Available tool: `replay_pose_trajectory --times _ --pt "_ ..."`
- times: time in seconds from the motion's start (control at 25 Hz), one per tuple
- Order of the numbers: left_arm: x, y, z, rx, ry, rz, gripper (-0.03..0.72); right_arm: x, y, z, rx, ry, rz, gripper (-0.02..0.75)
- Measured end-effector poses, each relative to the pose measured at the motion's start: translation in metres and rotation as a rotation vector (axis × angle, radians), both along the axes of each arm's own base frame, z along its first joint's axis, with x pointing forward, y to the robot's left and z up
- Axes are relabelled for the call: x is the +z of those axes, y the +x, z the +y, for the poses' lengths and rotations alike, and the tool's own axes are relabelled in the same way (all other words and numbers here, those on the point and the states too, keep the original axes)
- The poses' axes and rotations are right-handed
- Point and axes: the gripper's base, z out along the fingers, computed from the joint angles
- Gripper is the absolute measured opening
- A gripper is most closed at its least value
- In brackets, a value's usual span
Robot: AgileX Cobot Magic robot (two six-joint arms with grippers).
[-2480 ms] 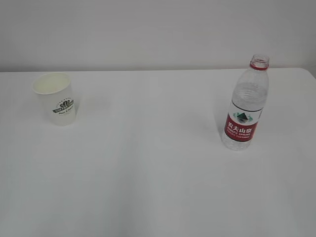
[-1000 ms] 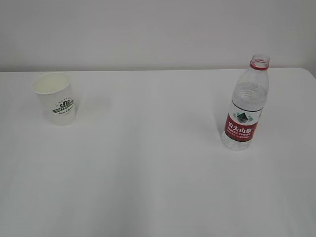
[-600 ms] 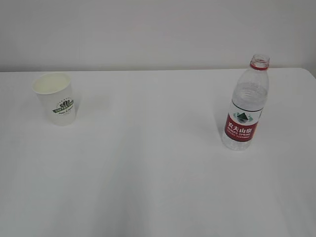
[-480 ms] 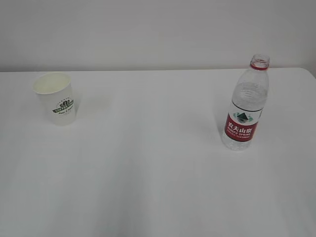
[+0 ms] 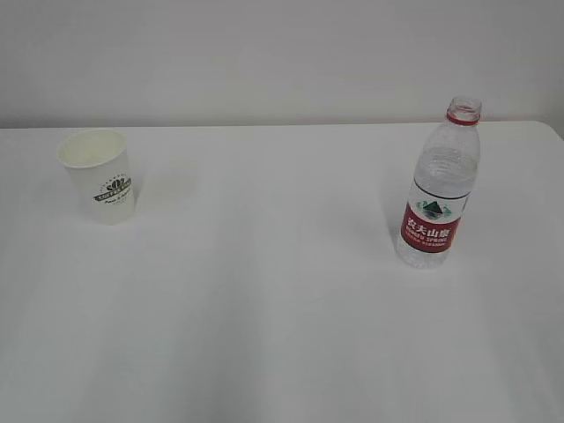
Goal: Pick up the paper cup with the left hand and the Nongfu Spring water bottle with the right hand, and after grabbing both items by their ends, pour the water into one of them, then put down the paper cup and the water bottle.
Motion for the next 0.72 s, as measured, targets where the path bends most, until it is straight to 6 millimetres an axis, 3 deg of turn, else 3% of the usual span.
replay_pose_trajectory --times 0.72 --pt "0.004 0.017 0.0 0.004 -0.029 -0.053 0.593 -0.003 0.041 0.014 0.121 0.095 0.056 0.563"
